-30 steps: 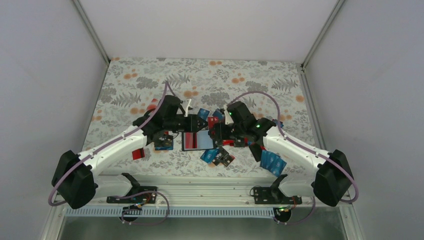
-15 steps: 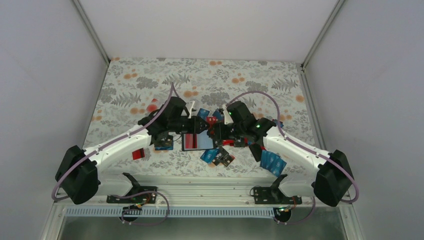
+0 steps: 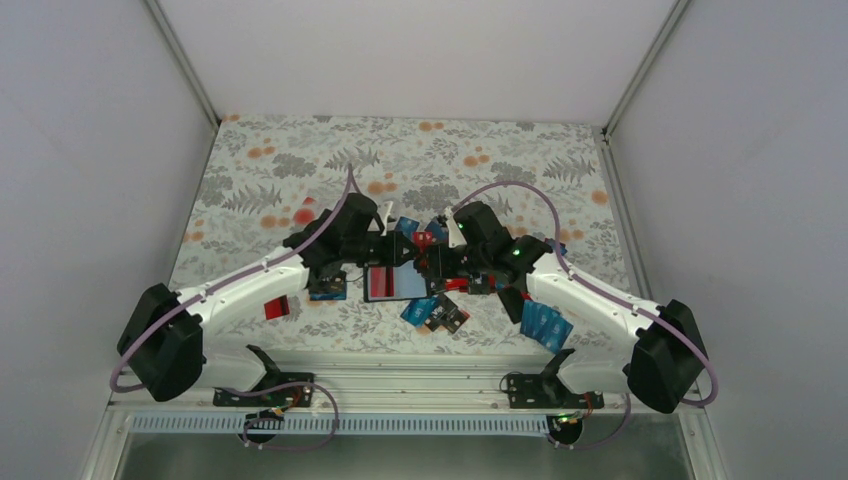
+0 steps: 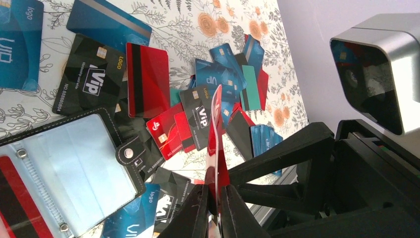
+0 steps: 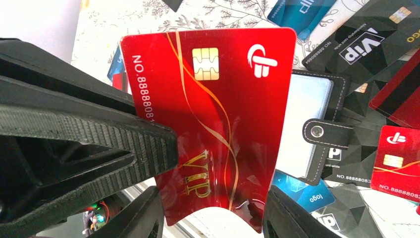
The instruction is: Put the credit cards into the card holder
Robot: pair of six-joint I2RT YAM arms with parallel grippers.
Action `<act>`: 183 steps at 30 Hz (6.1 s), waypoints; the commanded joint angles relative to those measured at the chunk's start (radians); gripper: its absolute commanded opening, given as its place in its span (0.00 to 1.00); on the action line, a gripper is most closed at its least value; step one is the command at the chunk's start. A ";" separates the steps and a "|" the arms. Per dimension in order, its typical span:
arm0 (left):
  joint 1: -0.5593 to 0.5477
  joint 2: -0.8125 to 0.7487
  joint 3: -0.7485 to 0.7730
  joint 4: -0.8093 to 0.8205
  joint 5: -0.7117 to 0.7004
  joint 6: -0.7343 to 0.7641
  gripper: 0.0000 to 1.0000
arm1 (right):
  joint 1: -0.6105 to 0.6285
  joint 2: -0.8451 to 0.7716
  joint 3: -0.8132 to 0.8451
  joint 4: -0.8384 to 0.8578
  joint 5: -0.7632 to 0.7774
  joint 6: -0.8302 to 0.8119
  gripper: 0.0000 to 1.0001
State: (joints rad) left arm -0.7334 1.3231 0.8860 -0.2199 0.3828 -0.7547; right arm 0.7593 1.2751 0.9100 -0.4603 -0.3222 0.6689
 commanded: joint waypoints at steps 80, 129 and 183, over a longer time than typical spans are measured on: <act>0.110 0.073 -0.346 0.356 -0.038 -0.079 0.02 | -0.033 0.318 -0.206 0.240 0.004 0.063 0.20; 0.077 0.337 -0.315 0.471 0.023 -0.069 0.02 | -0.035 0.319 -0.208 0.239 -0.004 0.057 0.20; 0.062 0.168 -0.182 0.080 -0.136 0.088 0.28 | -0.034 0.196 -0.071 0.175 -0.191 0.037 0.47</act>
State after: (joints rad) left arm -0.6659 1.5181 0.6640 -0.0574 0.3027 -0.7086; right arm 0.7231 1.4265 0.8085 -0.3553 -0.4309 0.6739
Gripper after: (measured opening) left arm 0.324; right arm 0.470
